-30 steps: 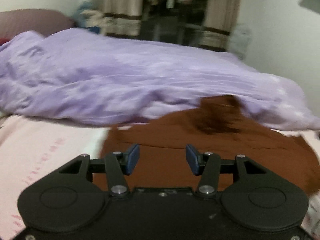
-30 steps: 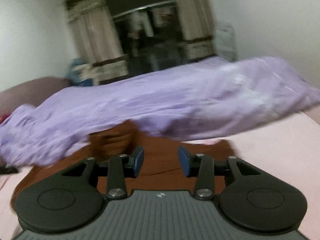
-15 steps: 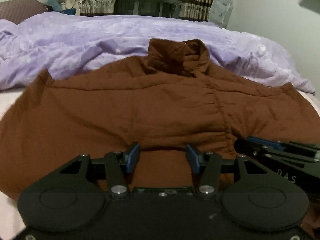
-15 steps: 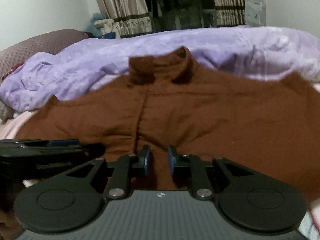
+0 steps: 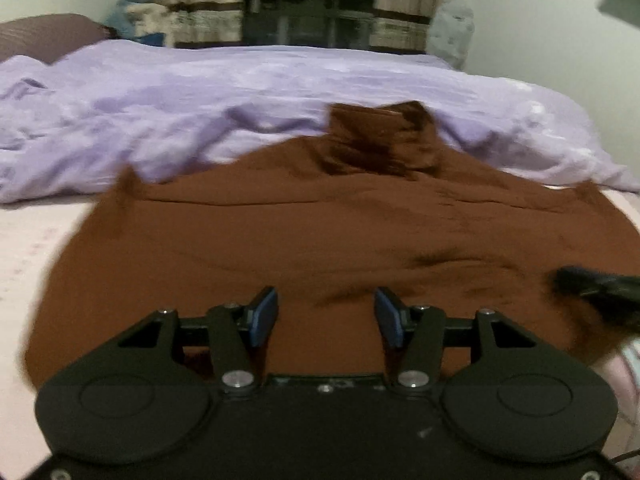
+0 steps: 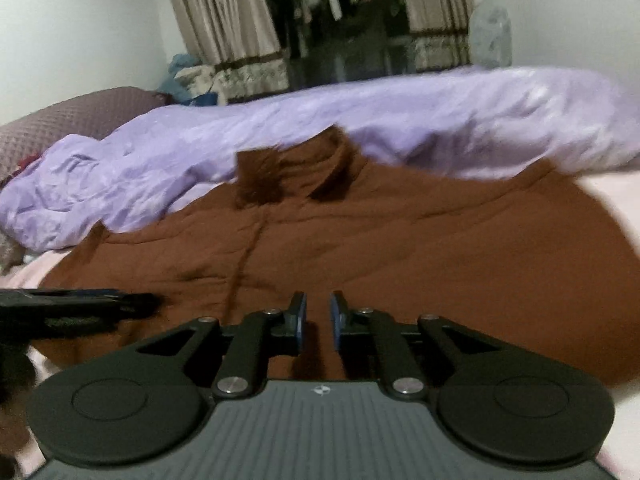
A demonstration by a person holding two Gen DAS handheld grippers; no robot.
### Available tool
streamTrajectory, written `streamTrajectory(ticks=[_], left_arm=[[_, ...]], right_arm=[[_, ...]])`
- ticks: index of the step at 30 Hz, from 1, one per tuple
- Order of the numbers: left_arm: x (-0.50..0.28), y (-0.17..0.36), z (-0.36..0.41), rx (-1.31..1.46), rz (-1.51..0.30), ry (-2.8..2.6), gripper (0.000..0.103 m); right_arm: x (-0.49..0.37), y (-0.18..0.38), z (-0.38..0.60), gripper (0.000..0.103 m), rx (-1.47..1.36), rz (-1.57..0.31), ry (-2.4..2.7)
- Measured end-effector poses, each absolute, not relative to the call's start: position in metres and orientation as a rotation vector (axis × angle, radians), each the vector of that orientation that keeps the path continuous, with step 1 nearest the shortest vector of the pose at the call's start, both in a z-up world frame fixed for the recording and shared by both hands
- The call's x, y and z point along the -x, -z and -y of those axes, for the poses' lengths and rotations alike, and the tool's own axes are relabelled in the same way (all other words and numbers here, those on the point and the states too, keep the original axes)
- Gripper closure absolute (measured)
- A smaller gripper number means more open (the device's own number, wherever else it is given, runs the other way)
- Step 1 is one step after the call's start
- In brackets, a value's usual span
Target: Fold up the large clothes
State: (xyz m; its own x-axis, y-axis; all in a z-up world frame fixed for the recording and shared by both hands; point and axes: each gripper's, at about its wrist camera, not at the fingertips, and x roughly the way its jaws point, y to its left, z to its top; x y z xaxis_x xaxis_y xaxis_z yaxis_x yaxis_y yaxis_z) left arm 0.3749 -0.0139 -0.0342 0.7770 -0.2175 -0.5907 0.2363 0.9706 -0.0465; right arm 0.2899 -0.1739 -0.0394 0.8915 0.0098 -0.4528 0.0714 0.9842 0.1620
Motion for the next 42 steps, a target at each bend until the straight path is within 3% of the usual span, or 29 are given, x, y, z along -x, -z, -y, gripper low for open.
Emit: streamTrajectory(ticks=[7, 10, 14, 30, 36, 42], left_arm=[[-0.368, 0.04, -0.047, 0.008, -0.64, 0.13, 0.048], [-0.369, 0.056, -0.054, 0.009, -0.652, 0.142, 0.047], [-0.371, 0.066, -0.054, 0.021, -0.637, 0.139, 0.046], [-0.447, 0.02, -0.081, 0.014, -0.646, 0.084, 0.048], [-0.464, 0.047, -0.086, 0.051, -0.704, 0.087, 0.046], [-0.466, 0.048, -0.095, 0.123, -0.714, 0.1, 0.048]], right_arm=[[-0.267, 0.043, 0.229, 0.084, -0.163, -0.466, 0.184], [-0.268, 0.063, 0.25, 0.091, -0.218, -0.505, 0.204], [-0.268, 0.082, 0.26, 0.092, -0.294, -0.482, 0.188], [-0.325, 0.026, 0.315, 0.082, -0.194, -0.458, 0.321], [-0.339, 0.058, 0.332, 0.089, -0.238, -0.539, 0.34], [-0.33, 0.064, 0.344, 0.09, -0.323, -0.514, 0.313]])
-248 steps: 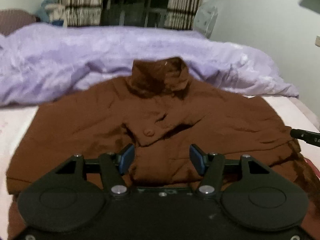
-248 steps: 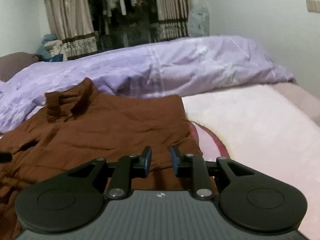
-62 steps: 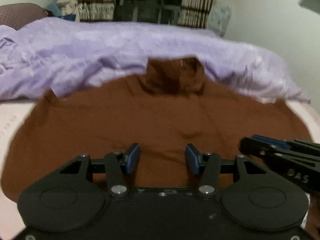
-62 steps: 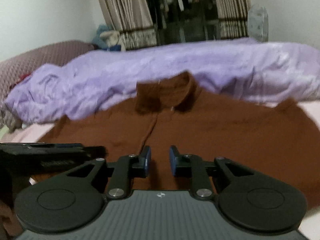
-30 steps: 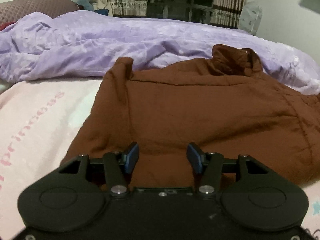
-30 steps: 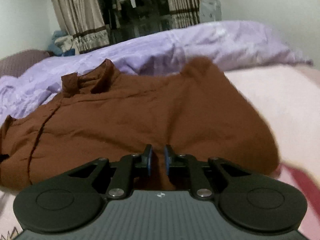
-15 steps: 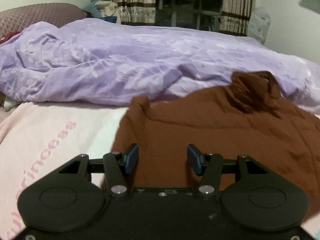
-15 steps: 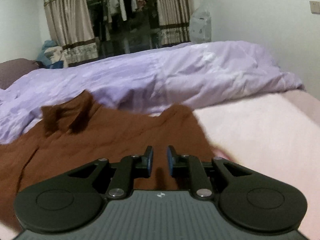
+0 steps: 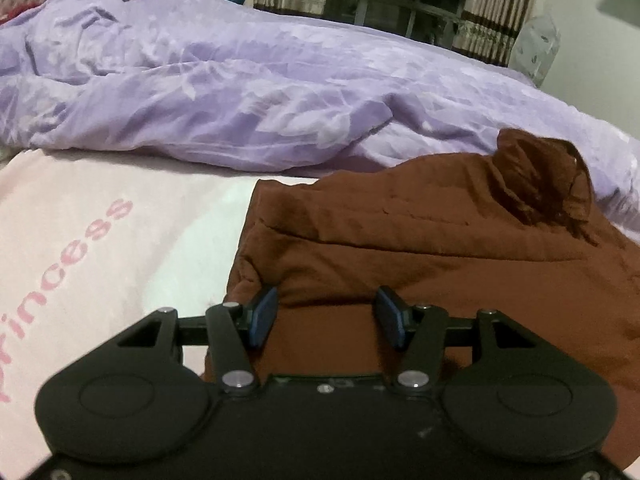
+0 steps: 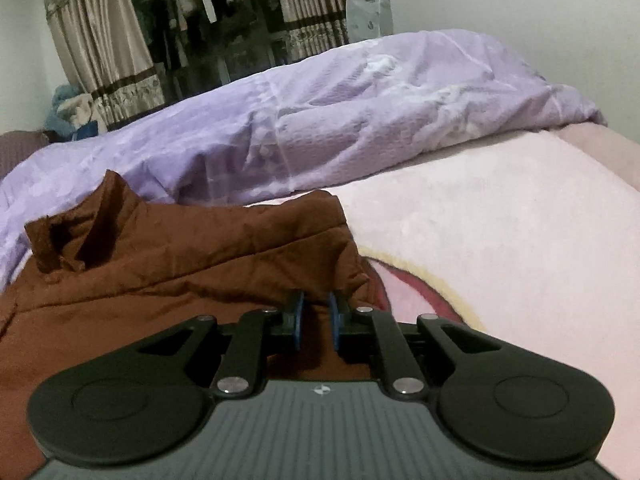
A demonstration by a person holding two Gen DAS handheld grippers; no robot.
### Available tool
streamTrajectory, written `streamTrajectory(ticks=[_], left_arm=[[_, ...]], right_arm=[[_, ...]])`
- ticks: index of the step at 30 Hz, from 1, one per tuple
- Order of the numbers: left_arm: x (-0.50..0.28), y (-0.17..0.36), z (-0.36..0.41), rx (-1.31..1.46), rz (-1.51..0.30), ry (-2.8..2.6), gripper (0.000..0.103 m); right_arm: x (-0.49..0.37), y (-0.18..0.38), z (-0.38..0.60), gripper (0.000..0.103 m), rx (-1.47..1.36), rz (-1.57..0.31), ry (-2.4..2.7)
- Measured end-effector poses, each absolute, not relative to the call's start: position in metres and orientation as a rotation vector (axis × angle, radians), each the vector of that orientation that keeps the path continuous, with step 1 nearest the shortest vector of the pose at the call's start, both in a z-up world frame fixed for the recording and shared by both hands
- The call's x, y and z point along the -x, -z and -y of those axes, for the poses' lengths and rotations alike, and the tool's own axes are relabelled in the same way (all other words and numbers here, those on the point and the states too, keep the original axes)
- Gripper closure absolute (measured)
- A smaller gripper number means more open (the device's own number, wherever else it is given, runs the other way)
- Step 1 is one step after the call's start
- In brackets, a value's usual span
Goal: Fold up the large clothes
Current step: 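Grasp the jacket edge with the right gripper and spread it flat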
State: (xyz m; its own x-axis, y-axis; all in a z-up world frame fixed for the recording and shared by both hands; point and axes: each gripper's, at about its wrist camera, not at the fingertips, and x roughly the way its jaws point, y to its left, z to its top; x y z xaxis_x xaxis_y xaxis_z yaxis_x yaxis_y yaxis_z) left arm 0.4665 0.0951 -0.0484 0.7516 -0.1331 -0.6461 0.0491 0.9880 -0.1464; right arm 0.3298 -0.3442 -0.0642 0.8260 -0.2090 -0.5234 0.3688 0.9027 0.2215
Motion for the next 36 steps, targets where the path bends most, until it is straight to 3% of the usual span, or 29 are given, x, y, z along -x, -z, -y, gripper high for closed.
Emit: streamTrajectory(ticks=[9, 24, 36], left_arm=[[-0.392, 0.002, -0.107, 0.11, -0.601, 0.106, 0.048], [-0.366, 0.053, -0.112, 0.141, -0.667, 0.136, 0.047], [-0.318, 0.023, -0.129, 0.26, -0.601, 0.103, 0.043]], right_arm=[[-0.259, 0.02, 0.325, 0.086, -0.303, -0.427, 0.329], [-0.232, 0.076, 0.339, 0.086, -0.38, -0.491, 0.373], [-0.229, 0.031, 0.283, 0.08, -0.296, -0.428, 0.313]])
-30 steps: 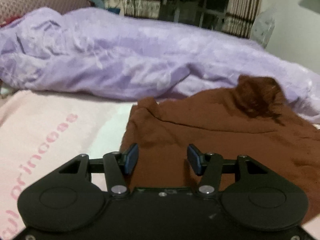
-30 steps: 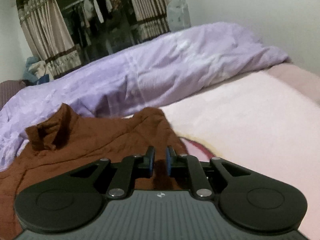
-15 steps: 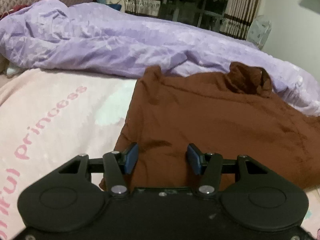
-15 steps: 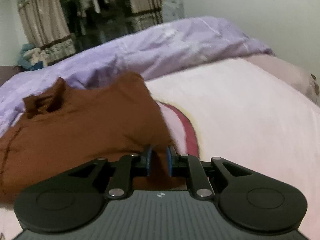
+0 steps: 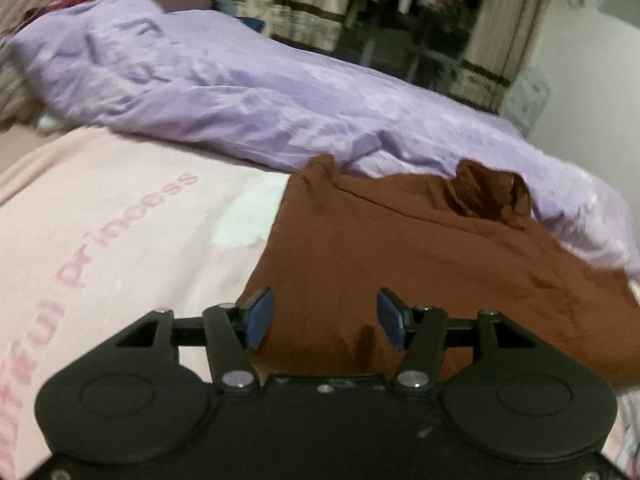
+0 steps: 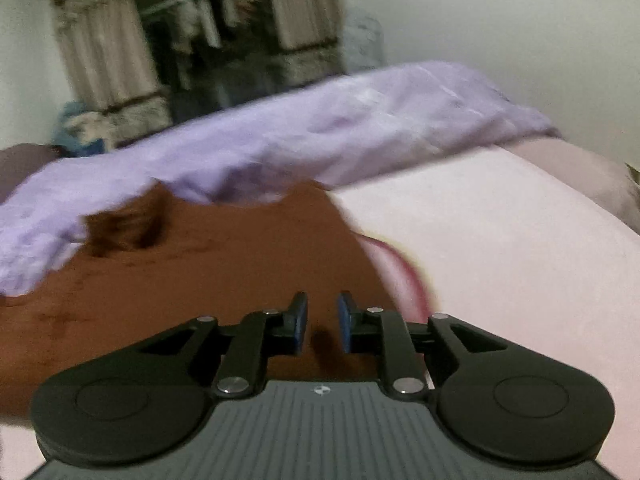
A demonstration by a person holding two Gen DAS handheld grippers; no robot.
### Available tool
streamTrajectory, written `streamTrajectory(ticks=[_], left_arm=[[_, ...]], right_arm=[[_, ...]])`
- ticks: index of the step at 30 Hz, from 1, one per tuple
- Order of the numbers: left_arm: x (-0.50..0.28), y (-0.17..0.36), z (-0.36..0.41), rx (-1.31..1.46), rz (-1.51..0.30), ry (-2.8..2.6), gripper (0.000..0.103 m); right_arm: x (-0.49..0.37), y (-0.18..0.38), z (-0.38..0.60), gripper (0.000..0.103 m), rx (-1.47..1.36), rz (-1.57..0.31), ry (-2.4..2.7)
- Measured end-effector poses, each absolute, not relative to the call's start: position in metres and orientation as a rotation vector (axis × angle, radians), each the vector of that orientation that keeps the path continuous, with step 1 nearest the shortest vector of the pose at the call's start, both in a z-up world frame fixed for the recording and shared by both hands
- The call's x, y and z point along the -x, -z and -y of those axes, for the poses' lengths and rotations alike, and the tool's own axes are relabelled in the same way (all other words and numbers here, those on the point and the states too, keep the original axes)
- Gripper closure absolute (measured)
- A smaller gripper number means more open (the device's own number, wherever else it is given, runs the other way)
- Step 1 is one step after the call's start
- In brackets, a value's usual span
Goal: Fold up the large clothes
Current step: 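Grasp the jacket edge with the right gripper and spread it flat, then grasp the jacket side with the left gripper and fold it across the body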
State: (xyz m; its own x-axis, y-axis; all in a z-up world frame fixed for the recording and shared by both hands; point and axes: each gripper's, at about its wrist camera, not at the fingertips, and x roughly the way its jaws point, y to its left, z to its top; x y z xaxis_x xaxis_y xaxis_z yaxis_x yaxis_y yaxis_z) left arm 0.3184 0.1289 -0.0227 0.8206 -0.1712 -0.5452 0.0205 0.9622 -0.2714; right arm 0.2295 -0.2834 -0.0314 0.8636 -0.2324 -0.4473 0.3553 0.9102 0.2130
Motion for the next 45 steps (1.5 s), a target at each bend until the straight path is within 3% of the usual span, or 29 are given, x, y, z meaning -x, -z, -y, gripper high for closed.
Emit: streamTrajectory(ticks=[12, 23, 33, 37, 42, 45], left_arm=[[-0.305, 0.07, -0.151, 0.664, -0.683, 0.089, 0.037], [-0.332, 0.095, -0.163, 0.893, -0.599, 0.108, 0.029], [-0.387, 0.083, -0.164, 0.822, -0.626, 0.083, 0.027], [-0.389, 0.076, -0.157, 0.73, -0.648, 0.065, 0.035], [-0.389, 0.063, -0.153, 0.674, -0.63, 0.075, 0.055], [-0.387, 0.052, -0.15, 0.644, -0.606, 0.095, 0.058]], right_arm=[[-0.294, 0.031, 0.137, 0.067, -0.156, -0.425, 0.057], [-0.306, 0.062, 0.13, 0.066, -0.178, -0.496, 0.058], [-0.306, 0.068, 0.124, 0.067, -0.161, -0.486, 0.078], [-0.304, 0.072, 0.118, 0.067, -0.112, -0.472, 0.089], [-0.307, 0.052, 0.117, 0.067, -0.1, -0.491, 0.083], [-0.309, 0.034, 0.114, 0.067, -0.101, -0.434, 0.07]])
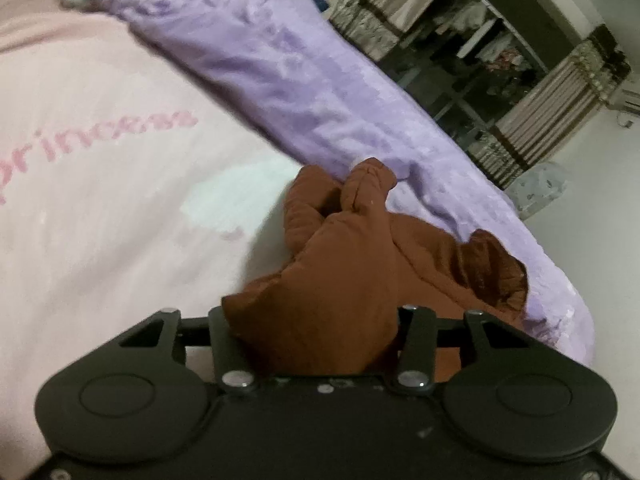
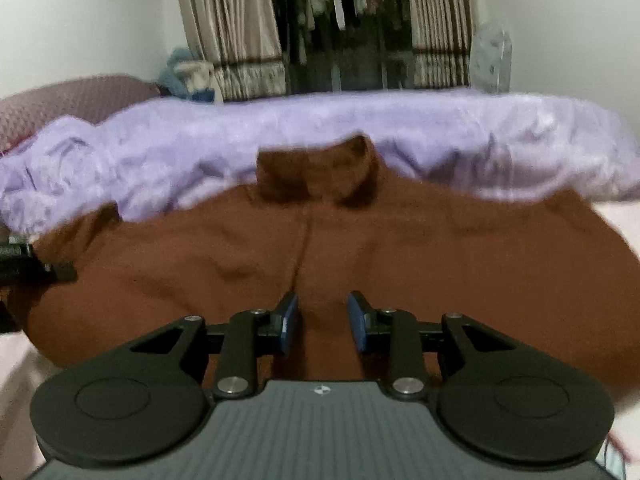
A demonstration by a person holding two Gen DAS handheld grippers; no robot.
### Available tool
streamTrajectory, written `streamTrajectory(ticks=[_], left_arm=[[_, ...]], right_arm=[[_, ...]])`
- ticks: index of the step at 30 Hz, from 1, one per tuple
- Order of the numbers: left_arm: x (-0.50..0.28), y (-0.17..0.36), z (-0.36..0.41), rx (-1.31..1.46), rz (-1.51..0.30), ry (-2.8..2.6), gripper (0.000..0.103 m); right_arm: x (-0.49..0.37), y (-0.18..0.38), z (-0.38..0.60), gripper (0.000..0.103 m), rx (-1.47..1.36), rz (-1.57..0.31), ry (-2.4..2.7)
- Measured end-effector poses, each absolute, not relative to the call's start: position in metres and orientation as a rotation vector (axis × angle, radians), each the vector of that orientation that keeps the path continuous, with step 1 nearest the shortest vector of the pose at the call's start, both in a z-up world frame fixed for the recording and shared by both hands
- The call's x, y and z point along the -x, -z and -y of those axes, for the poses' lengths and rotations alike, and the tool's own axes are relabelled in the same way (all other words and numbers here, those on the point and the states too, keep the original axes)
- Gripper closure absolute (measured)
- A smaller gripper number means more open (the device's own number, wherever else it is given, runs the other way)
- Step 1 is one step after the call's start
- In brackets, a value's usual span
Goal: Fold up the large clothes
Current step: 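Grasp the jacket side with the left gripper and fold it across the body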
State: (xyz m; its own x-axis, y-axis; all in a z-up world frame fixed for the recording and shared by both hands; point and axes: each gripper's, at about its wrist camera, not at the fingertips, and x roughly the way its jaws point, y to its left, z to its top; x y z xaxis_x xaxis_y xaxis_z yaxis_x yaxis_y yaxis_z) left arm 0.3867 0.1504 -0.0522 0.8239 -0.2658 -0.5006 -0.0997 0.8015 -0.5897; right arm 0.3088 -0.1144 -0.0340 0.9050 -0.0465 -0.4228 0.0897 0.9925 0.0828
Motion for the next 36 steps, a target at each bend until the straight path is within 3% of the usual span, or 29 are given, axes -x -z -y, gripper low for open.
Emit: streamTrajectory(ticks=[14, 20, 22, 24, 30, 36], left_arm=[[-0.39, 0.021, -0.132, 0.567, -0.508, 0.19, 0.063], [-0.384, 0.008, -0.124, 0.593, -0.46, 0.257, 0.067], [-0.382, 0.0, -0.116, 0.594, -0.435, 0.293, 0.068], [-0.38, -0.011, -0.103, 0.595, -0.422, 0.325, 0.07], [-0.376, -0.046, -0.031, 0.582, -0.406, 0.485, 0.073], [-0.367, -0.061, 0.092, 0.482, -0.423, 0.687, 0.074]], right_arm=[[-0.352, 0.069, 0.103, 0.067, -0.077, -0.476, 0.103], [-0.342, 0.055, 0.12, 0.066, -0.142, -0.468, 0.043], [-0.33, 0.043, 0.135, 0.056, -0.183, -0.452, 0.063], [-0.316, 0.035, 0.152, 0.055, -0.202, -0.423, 0.113], [-0.262, 0.023, 0.222, 0.055, -0.222, -0.394, 0.22], [-0.209, 0.016, 0.292, 0.055, -0.291, -0.331, 0.322]])
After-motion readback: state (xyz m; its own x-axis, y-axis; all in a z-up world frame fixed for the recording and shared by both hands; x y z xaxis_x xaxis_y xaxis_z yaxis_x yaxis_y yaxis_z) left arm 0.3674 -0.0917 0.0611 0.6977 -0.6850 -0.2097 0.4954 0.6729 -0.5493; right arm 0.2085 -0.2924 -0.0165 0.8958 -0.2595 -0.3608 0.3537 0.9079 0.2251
